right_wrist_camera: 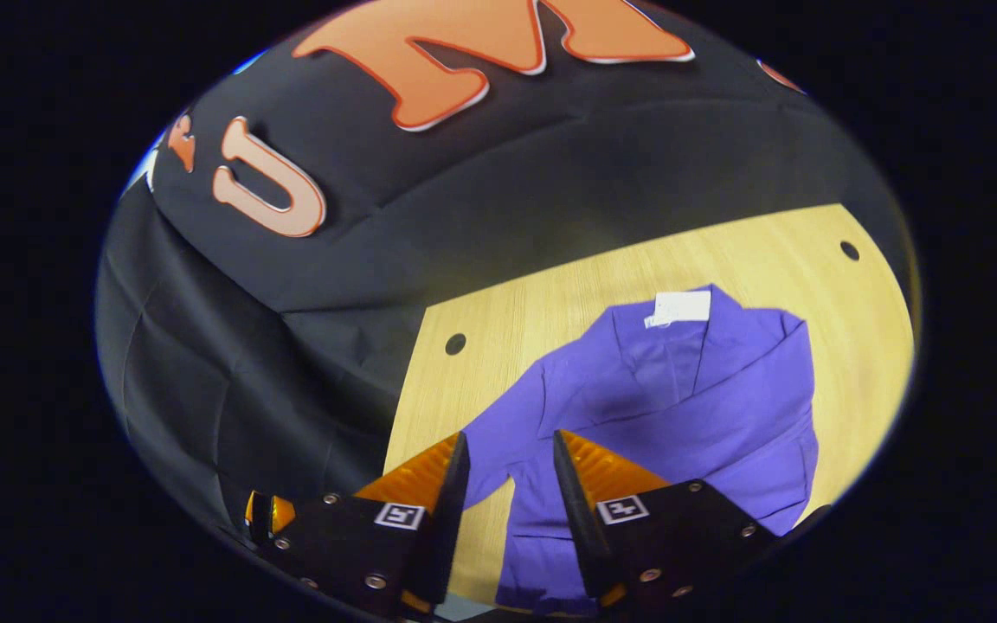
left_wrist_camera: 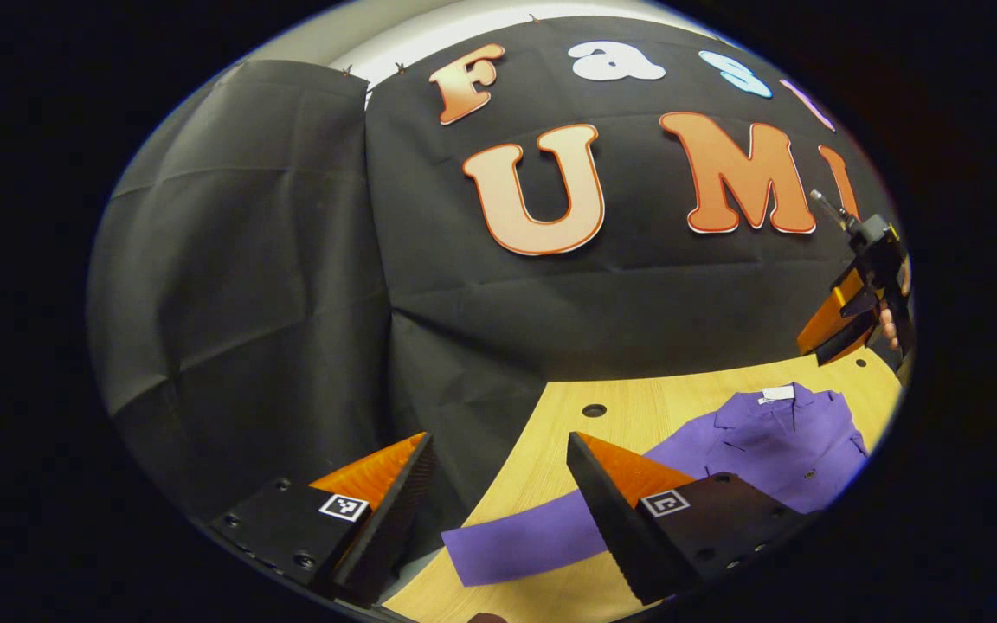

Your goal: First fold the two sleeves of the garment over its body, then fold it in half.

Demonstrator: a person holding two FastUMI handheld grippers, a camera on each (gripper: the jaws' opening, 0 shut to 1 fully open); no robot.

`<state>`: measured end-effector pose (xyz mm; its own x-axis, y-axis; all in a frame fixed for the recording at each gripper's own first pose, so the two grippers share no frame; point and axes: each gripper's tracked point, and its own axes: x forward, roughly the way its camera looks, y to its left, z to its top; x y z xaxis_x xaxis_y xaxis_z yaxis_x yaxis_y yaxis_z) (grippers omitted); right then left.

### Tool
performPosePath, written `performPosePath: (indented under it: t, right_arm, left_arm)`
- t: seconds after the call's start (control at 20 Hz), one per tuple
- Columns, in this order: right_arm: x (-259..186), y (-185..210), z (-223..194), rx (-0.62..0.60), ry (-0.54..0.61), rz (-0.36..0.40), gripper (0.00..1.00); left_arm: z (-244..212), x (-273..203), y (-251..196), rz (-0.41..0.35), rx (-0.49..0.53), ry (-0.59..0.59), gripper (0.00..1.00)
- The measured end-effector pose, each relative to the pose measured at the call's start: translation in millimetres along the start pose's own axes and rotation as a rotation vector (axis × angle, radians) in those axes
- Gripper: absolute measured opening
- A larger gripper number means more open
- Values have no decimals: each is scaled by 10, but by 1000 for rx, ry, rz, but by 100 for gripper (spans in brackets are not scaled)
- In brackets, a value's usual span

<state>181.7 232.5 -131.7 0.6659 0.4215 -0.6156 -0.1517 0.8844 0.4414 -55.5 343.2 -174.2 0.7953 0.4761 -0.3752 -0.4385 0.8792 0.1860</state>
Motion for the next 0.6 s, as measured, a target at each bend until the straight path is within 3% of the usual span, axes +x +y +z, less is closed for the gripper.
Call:
performPosePath:
  t: [0.05,0.1,0.2,0.3,0.6]
  right_arm:
    - [-85,-16,52,-27,-32,-8,64]
    - [-171,-55,86,-54,-69,-19,75]
    - [-386,-144,201,-115,-149,-58,87]
    - [-609,-278,315,-175,-231,-110,94]
    - [-1124,-574,347,-314,-353,-194,95]
  left_arm:
    - [-73,67,-7,-12,-16,36,98]
    - [-152,126,-28,-32,-40,76,98]
    - [-395,223,-28,-62,-87,182,98]
    - [-626,312,-5,-75,-127,280,98]
    - [-1209,536,32,-71,-187,559,99]
